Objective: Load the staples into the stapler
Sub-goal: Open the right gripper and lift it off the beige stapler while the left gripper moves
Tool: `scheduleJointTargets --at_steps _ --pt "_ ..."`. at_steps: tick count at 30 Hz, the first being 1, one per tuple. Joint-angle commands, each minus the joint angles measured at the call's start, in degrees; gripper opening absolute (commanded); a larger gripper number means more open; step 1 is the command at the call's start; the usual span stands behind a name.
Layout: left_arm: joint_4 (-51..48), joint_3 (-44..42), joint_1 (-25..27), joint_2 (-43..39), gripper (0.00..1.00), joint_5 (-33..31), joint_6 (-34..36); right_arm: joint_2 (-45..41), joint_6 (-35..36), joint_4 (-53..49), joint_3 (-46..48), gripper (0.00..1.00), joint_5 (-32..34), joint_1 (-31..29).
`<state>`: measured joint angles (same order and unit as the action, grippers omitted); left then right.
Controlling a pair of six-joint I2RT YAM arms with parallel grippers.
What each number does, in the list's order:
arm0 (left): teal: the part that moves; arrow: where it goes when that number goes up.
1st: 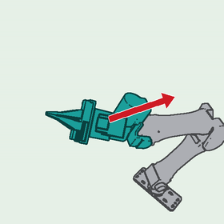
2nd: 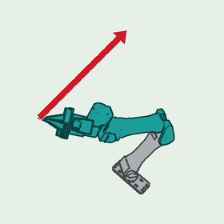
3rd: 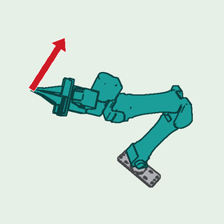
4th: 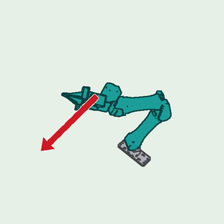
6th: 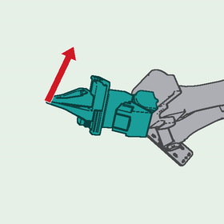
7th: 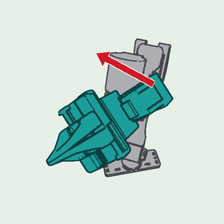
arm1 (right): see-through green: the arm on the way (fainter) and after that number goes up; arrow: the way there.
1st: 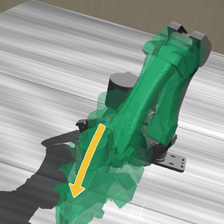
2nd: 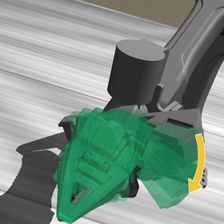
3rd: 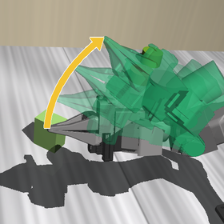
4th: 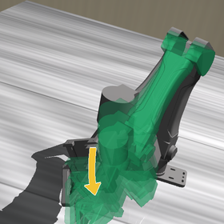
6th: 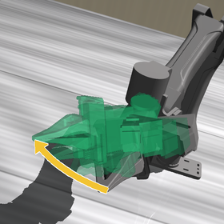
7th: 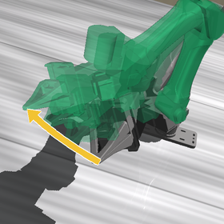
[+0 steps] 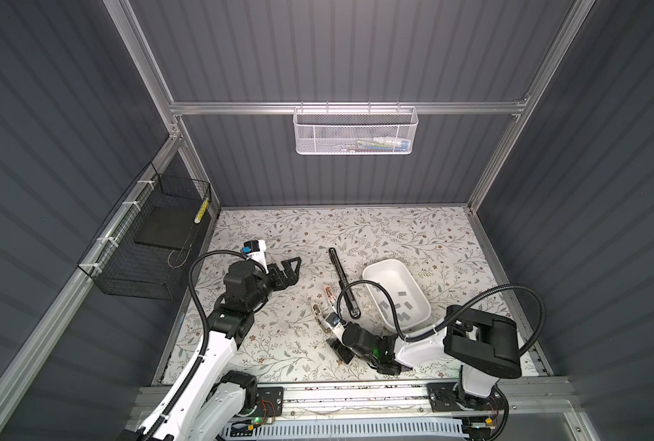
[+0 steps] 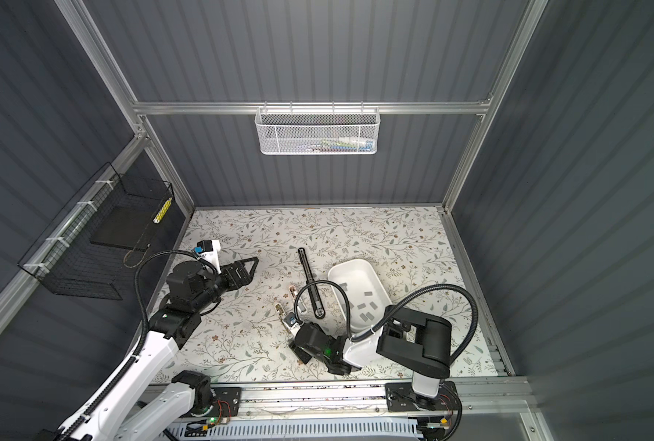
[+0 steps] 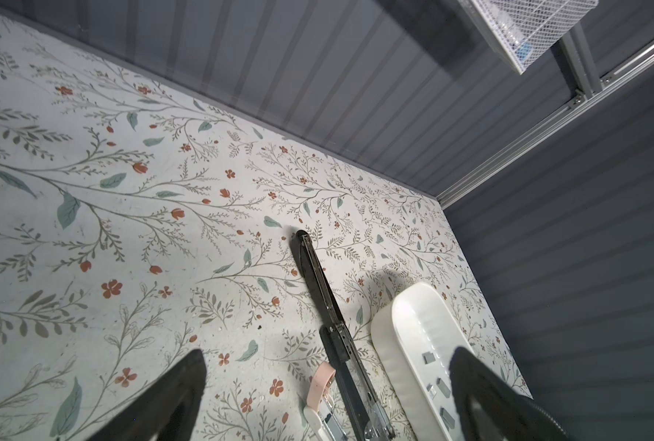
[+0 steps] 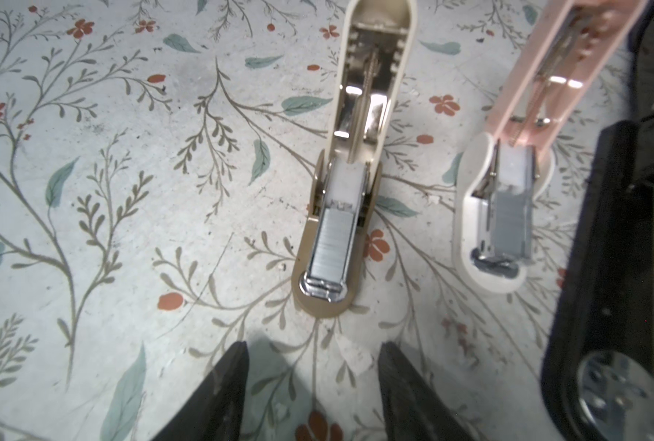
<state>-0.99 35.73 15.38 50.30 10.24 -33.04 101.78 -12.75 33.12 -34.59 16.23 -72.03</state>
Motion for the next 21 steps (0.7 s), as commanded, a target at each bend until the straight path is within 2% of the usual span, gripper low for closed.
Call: scheduleJointTargets --at_steps 1,5,8,9,12,13,17,21 --pt "1.84 -2.25 -0.19 1.30 1.00 -2.91 -7.56 3.03 0.28 0.06 -1.35 0.56 0.21 0.17" --pt "-2.31 -4.64 -0.17 0.60 1.00 -11.90 -15.49 4.87 -0.24 -0.22 -2.00 0.53 1.13 0.27" --pt "-3.93 -7.76 -0.26 -0.26 1.00 -20.72 -19.14 5.08 -0.59 -0.29 -1.61 0.46 1.70 0.27" --pt "-3.38 -8.24 -0.24 -0.33 1.00 -21.47 -18.13 4.99 -0.79 -0.21 -1.44 0.44 1.87 0.30" --pt "0.14 -8.54 -0.23 0.17 1.00 -16.06 -12.67 5.44 -0.88 0.30 -1.01 0.41 2.52 0.30" --pt "0.21 -8.39 -0.25 0.42 1.00 -16.27 -11.54 5.68 -0.87 0.22 -1.18 0.41 2.80 0.31" --pt "-5.58 -7.24 -0.26 3.75 1.00 -29.69 -11.86 6.53 -1.16 -1.10 -2.08 0.40 3.79 0.20" --pt "-5.81 -6.16 -0.26 6.23 1.00 -29.78 -4.95 7.33 -2.27 -0.88 -2.39 0.43 6.05 0.25"
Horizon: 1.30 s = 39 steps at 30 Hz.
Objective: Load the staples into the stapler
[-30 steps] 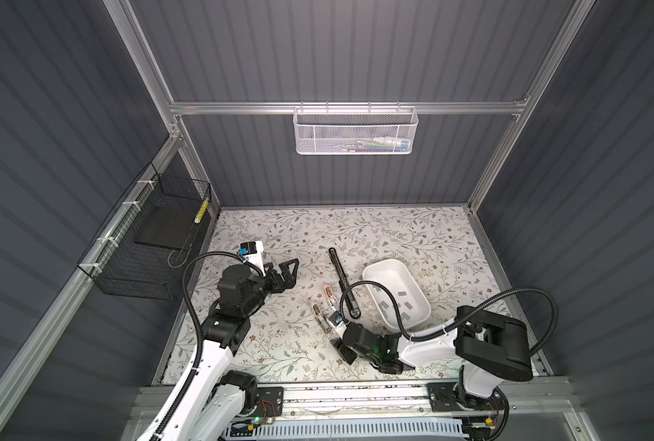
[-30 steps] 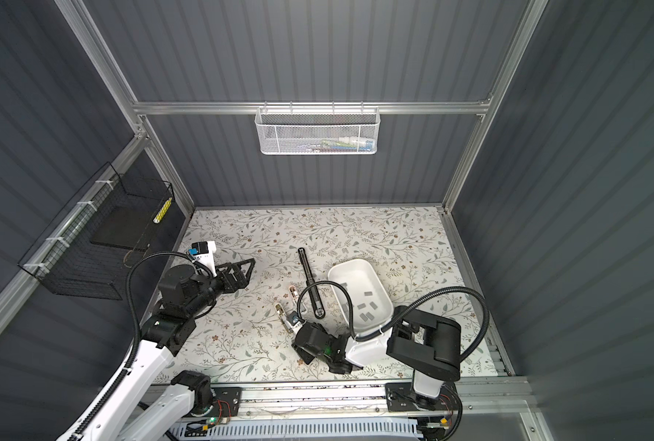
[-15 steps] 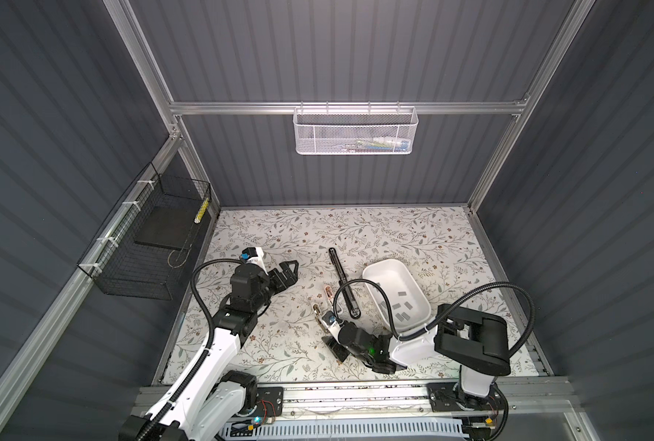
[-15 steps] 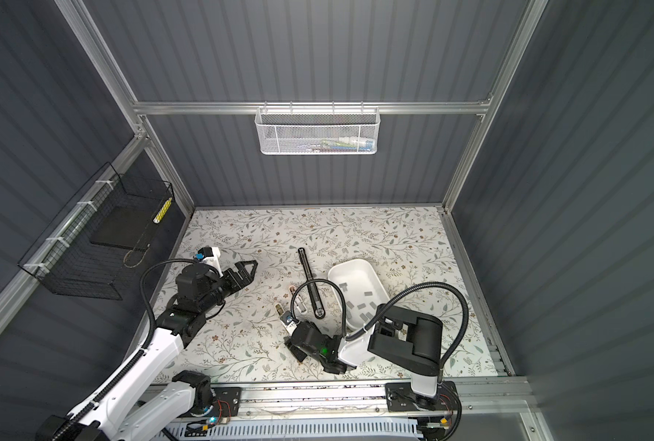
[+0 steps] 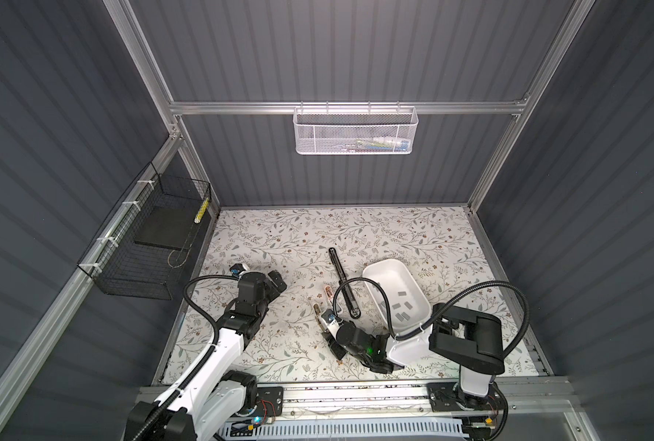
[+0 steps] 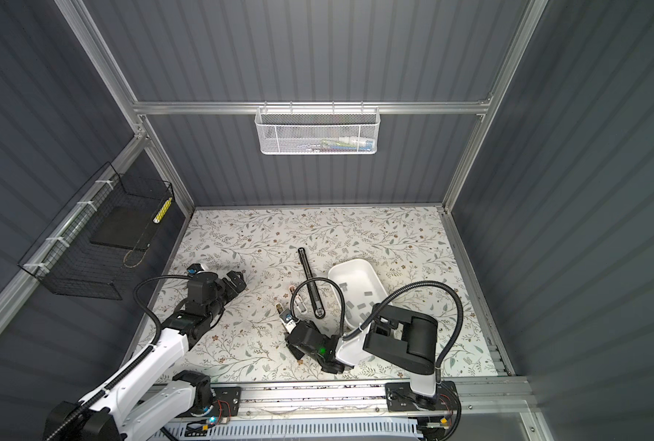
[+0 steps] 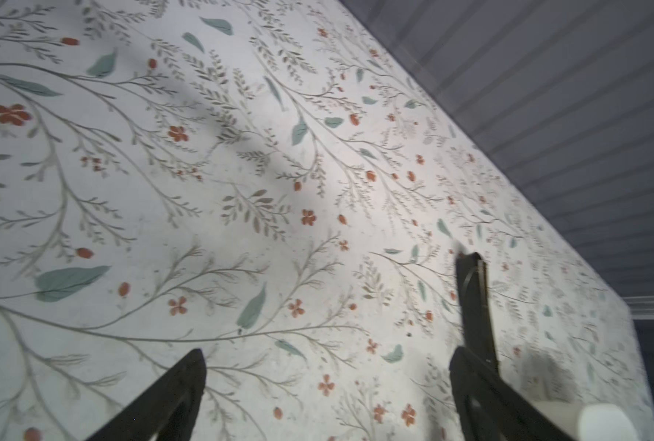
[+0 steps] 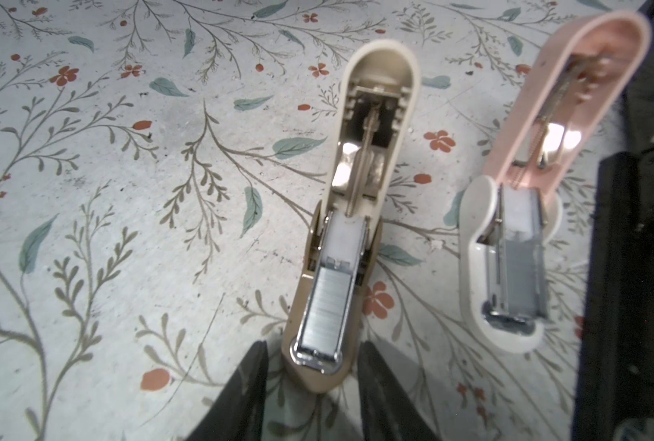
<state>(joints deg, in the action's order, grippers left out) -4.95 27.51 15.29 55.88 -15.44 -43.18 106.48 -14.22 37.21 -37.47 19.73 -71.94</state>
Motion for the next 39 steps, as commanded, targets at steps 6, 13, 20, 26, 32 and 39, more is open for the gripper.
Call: scheduleJointTargets --at_steps 6,13,20,26,32,39 --pt "0.56 1.74 -0.17 1.16 1.00 5.79 9.81 4.07 -2.54 -7.26 -1.01 0.41 2.81 0.19" --pt "0.31 2.43 -0.17 2.41 0.99 8.37 11.25 4.71 -2.17 -4.47 0.27 0.31 2.52 0.19" --pt "9.95 -4.22 -0.17 5.65 1.00 16.86 11.43 3.38 -1.20 -4.14 0.85 0.25 1.86 0.19" --pt "12.33 -7.81 -0.22 2.28 0.99 19.88 14.46 3.96 -0.85 -3.39 0.90 0.23 2.42 0.16" --pt "12.27 -4.46 -0.17 7.62 0.99 17.68 15.90 3.69 -2.37 -2.90 1.02 0.21 3.86 0.24" --pt "15.46 -0.85 -0.17 16.34 0.98 20.77 17.81 5.84 -3.18 -1.90 -0.53 0.19 4.54 1.16"
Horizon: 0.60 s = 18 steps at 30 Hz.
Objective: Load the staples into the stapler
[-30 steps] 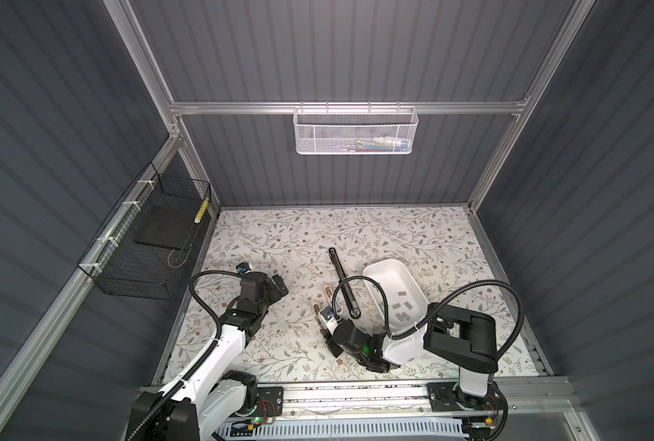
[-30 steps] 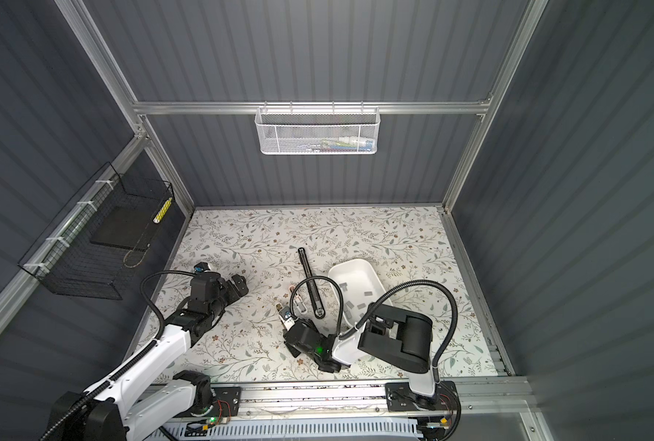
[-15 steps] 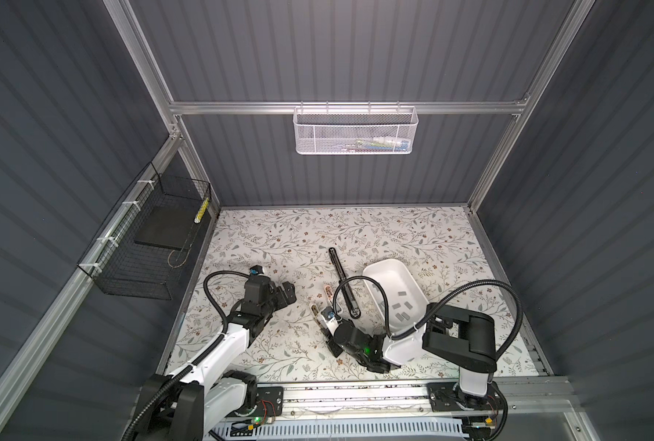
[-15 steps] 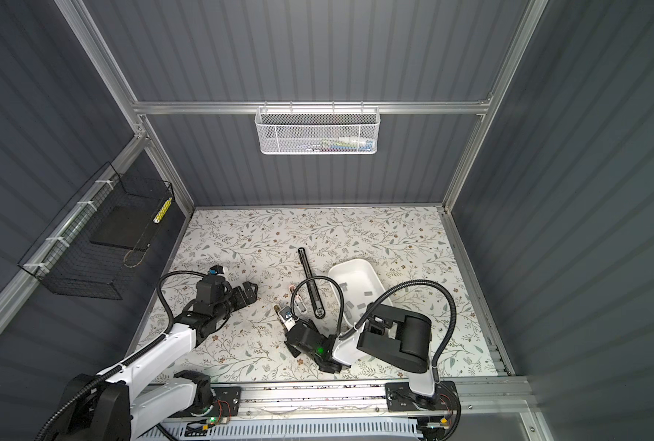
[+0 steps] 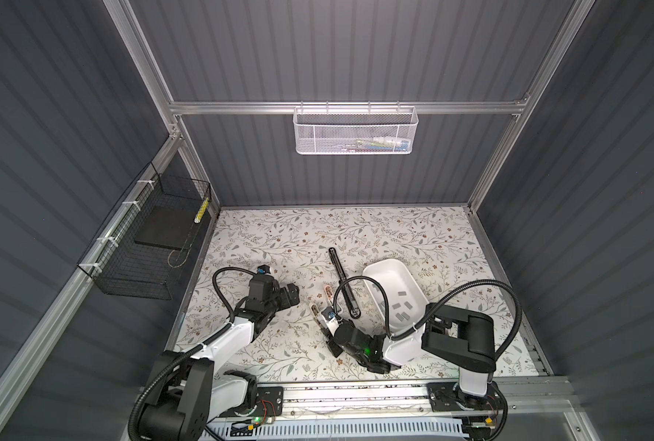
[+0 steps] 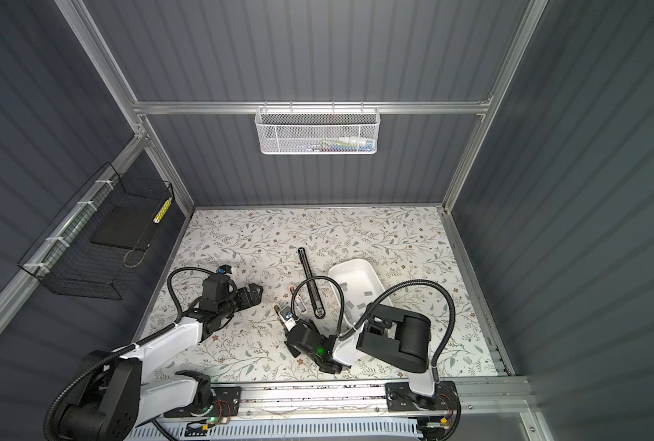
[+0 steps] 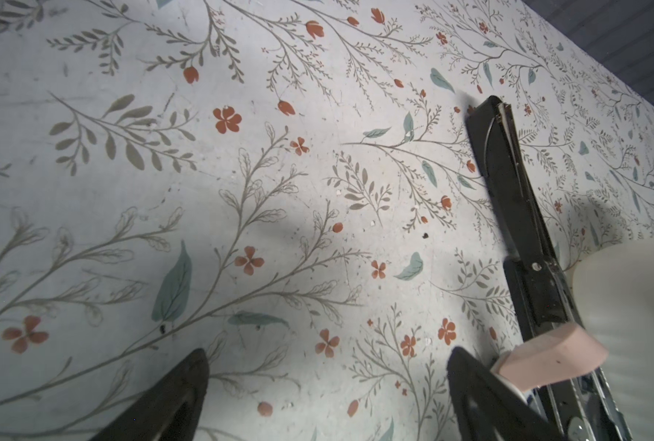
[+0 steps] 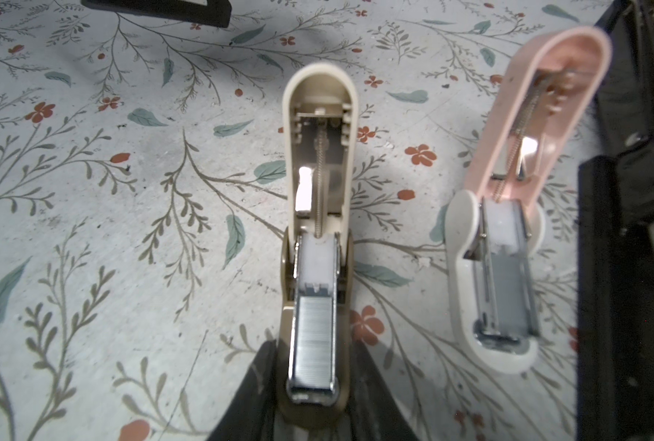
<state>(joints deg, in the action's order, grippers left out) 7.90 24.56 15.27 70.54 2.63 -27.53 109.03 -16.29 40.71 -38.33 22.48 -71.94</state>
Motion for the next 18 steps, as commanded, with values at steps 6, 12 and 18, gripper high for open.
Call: scheduleJointTargets --at_steps 6,12,18 --pt "4.31 3.36 -0.15 8.02 0.98 6.92 2.66 3.00 -2.85 -6.80 -0.71 0.19 0.75 1.92" --pt "3.71 4.95 -0.15 9.87 0.96 9.34 3.44 3.64 -4.28 -8.13 -2.63 0.18 0.32 3.06" --pt "4.31 4.84 -0.11 9.26 0.96 11.28 4.06 3.25 -4.77 -10.00 -3.85 0.18 -0.40 3.39"
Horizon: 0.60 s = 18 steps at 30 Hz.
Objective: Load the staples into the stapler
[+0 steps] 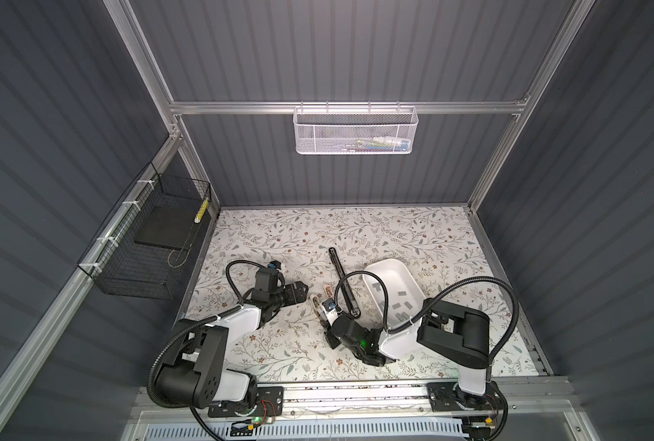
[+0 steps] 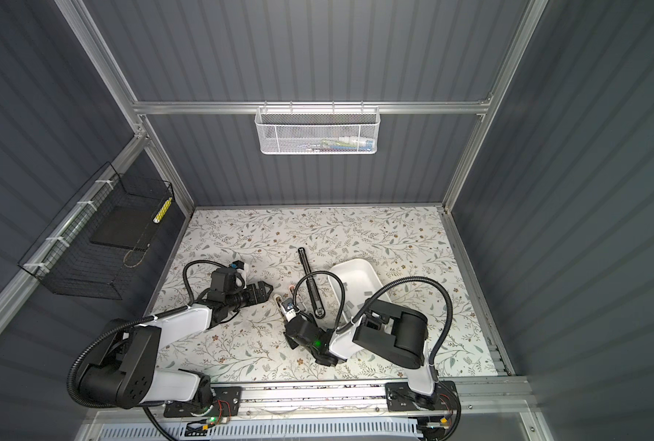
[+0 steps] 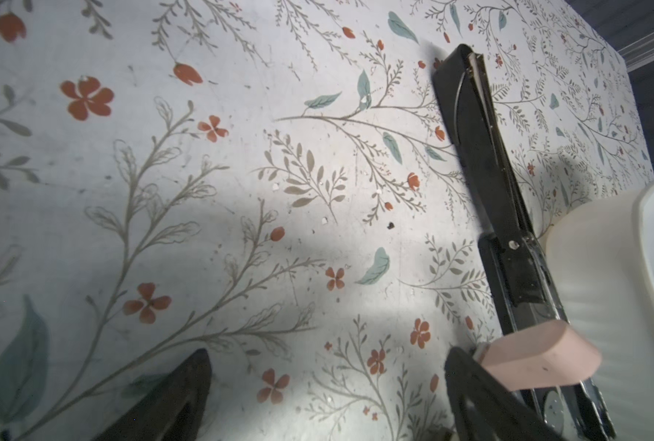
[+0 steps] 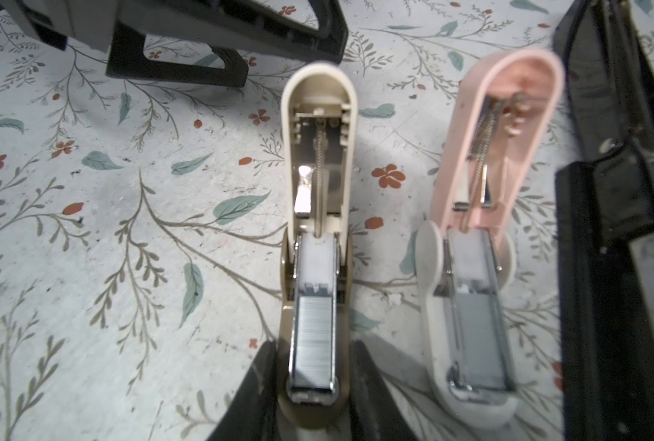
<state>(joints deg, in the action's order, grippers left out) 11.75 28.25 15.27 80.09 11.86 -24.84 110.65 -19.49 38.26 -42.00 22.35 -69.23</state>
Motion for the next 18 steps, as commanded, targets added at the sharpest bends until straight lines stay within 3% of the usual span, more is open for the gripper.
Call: scheduleJointTargets --at_steps 1,18 --pt "0.42 1.21 -0.06 -0.38 0.96 2.33 1.50 1.88 -1.74 -7.57 -0.42 0.18 -0.57 0.79" --pt "3.91 0.02 0.11 -0.46 0.88 5.99 2.58 4.15 -2.05 -7.94 -4.56 0.19 -1.87 1.56"
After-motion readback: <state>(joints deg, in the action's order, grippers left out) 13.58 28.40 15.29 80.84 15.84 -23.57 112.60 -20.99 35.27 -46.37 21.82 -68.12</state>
